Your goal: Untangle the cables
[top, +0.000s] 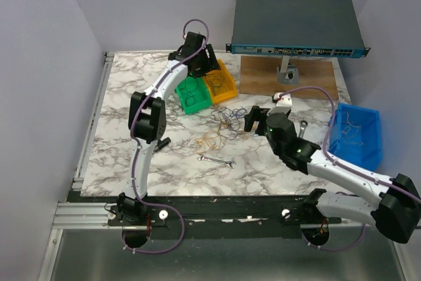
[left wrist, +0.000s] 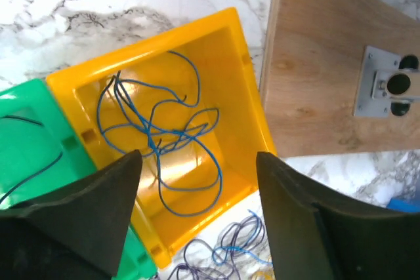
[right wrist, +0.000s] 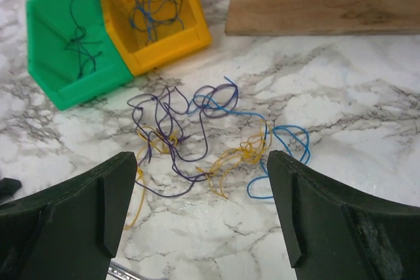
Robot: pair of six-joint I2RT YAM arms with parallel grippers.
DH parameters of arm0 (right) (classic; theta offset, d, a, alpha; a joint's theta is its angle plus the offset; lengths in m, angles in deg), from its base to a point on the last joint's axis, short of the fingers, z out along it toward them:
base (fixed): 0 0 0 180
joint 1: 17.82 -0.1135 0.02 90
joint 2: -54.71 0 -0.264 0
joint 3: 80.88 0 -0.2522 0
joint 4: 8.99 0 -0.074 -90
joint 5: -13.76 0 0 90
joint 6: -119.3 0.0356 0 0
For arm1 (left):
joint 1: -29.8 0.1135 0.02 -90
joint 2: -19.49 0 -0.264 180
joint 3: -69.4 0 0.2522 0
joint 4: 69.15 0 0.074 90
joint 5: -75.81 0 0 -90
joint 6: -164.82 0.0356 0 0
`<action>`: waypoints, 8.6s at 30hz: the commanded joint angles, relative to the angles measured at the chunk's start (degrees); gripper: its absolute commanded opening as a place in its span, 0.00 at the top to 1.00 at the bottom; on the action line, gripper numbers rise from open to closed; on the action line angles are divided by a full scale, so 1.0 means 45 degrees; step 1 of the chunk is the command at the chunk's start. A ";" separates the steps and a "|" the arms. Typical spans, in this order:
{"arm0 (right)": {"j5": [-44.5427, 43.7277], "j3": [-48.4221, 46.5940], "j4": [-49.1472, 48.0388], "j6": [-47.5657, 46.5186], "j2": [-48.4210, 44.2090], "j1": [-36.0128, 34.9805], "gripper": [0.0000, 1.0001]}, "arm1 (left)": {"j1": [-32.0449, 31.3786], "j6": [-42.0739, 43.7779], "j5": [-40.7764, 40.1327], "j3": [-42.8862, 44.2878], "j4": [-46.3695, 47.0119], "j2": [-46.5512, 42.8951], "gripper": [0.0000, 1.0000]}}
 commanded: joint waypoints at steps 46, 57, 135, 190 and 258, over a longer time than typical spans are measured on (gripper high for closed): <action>0.3130 -0.2649 0.4296 0.0923 0.6496 0.4281 0.99 | -0.4675 0.5145 -0.2834 -1.4487 0.6125 -0.9626 0.15; 0.3879 -0.2838 0.6133 0.0962 0.3115 0.4281 0.99 | -0.5226 0.5559 -0.1358 -1.1827 0.4249 -0.6966 0.15; 0.6967 -0.8974 0.4961 0.0268 0.2952 0.4074 0.99 | -0.1216 0.1183 -0.3240 -1.7493 0.6711 -1.1871 1.00; 0.1834 -1.5323 0.0794 -0.6601 1.7628 0.1646 0.99 | -0.1208 0.1271 -0.2707 -1.7300 0.6769 -1.1678 1.00; 0.5733 -1.0005 0.2189 -0.1113 1.1080 0.2113 0.29 | -0.1225 0.1889 -0.0839 -1.7064 0.7365 -1.1251 1.00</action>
